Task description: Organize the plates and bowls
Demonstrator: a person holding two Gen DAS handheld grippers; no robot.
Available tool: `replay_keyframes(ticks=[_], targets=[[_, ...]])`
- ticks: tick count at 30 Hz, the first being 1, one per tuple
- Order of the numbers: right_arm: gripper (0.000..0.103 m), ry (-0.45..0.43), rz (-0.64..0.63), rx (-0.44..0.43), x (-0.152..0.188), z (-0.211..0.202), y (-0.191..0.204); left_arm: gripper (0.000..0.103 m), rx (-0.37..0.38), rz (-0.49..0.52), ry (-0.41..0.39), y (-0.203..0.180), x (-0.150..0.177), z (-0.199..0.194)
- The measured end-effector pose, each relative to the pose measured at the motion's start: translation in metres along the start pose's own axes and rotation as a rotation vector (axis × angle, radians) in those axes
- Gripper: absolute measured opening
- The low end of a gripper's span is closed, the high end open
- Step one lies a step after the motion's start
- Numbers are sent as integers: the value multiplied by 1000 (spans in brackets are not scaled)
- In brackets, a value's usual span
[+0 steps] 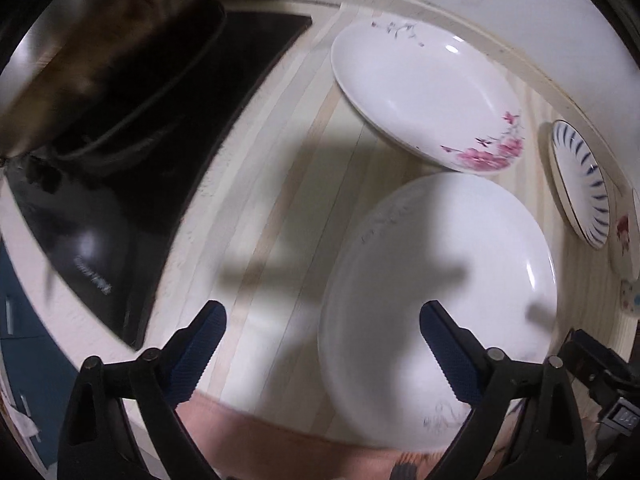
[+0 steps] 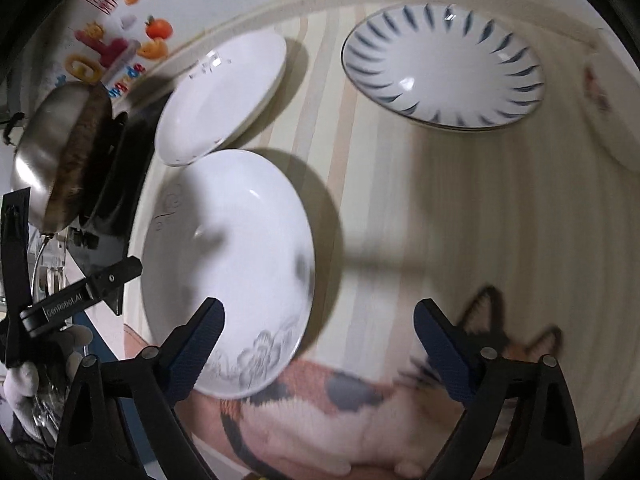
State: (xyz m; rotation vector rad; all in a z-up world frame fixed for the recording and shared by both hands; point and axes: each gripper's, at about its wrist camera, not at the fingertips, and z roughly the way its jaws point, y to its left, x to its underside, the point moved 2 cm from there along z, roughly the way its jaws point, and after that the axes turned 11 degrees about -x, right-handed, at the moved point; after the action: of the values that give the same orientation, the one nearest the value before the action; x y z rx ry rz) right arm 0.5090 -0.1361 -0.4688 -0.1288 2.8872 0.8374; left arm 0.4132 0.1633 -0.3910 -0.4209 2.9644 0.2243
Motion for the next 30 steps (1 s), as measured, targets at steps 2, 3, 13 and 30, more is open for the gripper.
replay_keyframes(ticks=[2, 3, 13, 30], targets=[[92, 35, 6, -15, -8, 14, -1, 83, 12, 2, 22, 0, -5, 7], [87, 50, 7, -21, -10, 18, -3, 72, 21, 7, 33, -1, -7, 11], [19, 159, -73, -60, -21, 52, 6, 30, 45, 44, 55, -9, -2, 14], [10, 151, -42, -164, 0, 13, -10, 19, 120, 164, 0, -71, 23, -46]])
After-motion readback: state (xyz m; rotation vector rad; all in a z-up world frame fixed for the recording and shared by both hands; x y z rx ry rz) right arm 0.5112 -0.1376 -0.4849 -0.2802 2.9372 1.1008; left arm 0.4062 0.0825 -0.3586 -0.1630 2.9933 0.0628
